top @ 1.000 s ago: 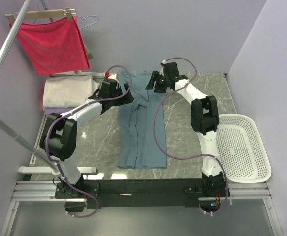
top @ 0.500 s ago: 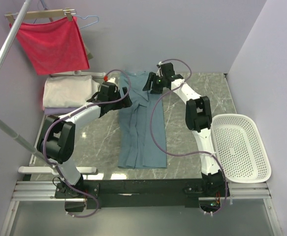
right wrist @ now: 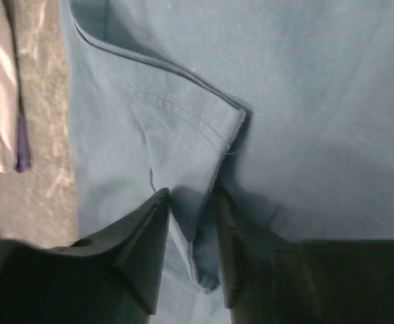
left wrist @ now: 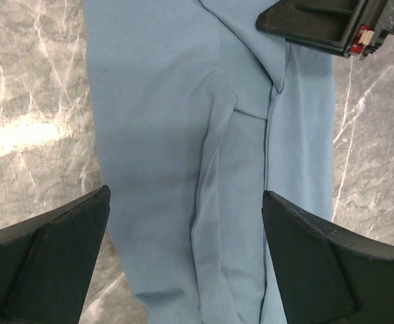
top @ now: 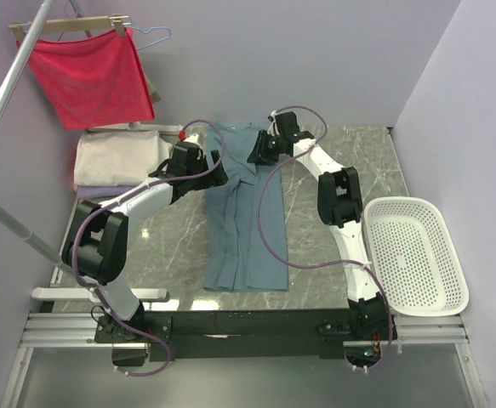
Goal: Fold and stack the t-shirts
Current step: Rotate the tshirt 90 degrees, then grab the bottom of the folded rectangular tshirt with both arms
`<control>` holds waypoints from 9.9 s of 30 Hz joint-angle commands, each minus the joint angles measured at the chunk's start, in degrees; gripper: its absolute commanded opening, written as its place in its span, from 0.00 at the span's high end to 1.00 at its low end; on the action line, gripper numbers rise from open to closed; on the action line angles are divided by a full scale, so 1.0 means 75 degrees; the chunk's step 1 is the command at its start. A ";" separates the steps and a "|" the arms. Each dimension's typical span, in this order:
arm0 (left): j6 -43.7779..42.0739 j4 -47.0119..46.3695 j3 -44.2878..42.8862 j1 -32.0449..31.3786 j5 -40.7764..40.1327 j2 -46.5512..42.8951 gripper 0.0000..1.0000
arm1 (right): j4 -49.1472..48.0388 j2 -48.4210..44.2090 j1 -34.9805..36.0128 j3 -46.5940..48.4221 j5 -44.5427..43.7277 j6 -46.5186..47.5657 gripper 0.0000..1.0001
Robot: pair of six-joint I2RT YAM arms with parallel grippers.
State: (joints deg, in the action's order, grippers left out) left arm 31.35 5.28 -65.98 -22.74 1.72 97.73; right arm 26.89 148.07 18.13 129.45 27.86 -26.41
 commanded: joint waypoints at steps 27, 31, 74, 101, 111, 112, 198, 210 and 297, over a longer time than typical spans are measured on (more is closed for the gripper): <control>0.0554 -0.0481 0.0406 0.0067 -0.0053 -0.0387 0.01 | -0.0446 -0.1239 0.1004 -0.1521 0.0997 0.1998 0.79; 0.0612 -0.0528 0.0500 0.0079 -0.0053 -0.0445 0.00 | -0.0235 -0.1309 0.1075 -0.1568 0.0740 0.2174 0.49; 0.3248 0.0491 0.5046 -0.3143 -0.0825 -0.3878 0.01 | -0.0445 -0.8961 0.2116 -1.0743 -0.1300 0.0288 0.41; 0.5745 0.3045 0.6712 -0.4175 -0.1892 -0.6502 0.01 | -0.0130 -0.8281 0.2868 -1.1740 -0.2330 -0.0697 0.42; 0.4985 0.3596 0.5751 -0.4175 -0.2525 -0.6340 0.01 | -0.0046 -0.9943 0.3102 -1.1963 -0.2229 -0.0522 0.41; 0.4937 0.3701 0.5622 -0.4175 -0.2572 -0.6351 0.01 | -0.0012 -1.0445 0.3102 -1.1928 -0.2214 -0.0544 0.41; 0.5452 0.3795 0.6054 -0.4714 -0.0791 -0.6079 0.99 | -0.0680 -0.7744 0.4777 -0.9163 -0.1757 -0.0650 0.47; 0.5769 0.4043 0.6219 -0.4714 -0.0909 -0.6832 0.99 | -0.0352 -0.5752 0.5621 -0.7558 -0.1394 -0.0240 0.48; 0.6167 0.4851 0.6172 -0.4714 -0.1647 -0.7781 0.15 | 0.2906 -0.4356 0.6629 -0.5916 -0.5097 -0.1201 0.55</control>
State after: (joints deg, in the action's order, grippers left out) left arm 77.62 41.15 -20.18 -57.84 -9.02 39.90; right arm 44.99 114.48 67.11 82.74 -5.96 -33.26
